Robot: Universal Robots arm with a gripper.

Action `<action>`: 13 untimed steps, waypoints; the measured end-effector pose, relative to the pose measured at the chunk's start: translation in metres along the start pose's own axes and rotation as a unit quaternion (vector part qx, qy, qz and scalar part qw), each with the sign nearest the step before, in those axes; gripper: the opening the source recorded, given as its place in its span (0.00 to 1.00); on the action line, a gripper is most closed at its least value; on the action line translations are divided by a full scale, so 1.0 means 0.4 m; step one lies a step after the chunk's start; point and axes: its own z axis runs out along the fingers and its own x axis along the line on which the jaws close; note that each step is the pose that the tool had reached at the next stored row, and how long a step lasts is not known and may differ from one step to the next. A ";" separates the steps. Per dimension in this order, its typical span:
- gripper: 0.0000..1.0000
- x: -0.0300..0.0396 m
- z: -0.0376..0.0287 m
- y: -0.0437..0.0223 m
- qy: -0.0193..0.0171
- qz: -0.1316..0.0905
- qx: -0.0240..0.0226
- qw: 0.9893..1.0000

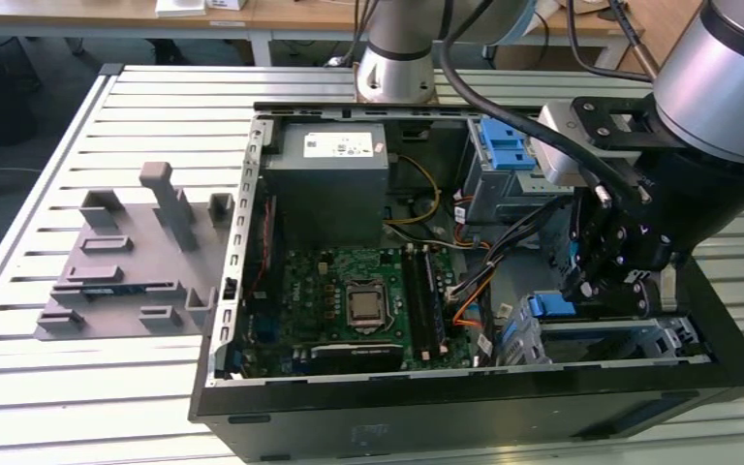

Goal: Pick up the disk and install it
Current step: 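Insert the first disk wire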

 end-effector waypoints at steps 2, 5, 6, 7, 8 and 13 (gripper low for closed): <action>0.11 0.000 0.000 0.000 0.000 0.000 0.000 1.000; 0.11 0.000 0.000 0.000 0.000 0.000 0.000 1.000; 0.11 0.000 0.000 0.000 0.000 0.000 0.000 1.000; 0.11 0.000 0.000 0.000 0.000 0.000 0.000 1.000; 0.11 0.000 0.000 0.000 0.000 0.000 0.000 1.000; 0.11 -0.001 0.000 -0.024 0.000 0.000 0.000 1.000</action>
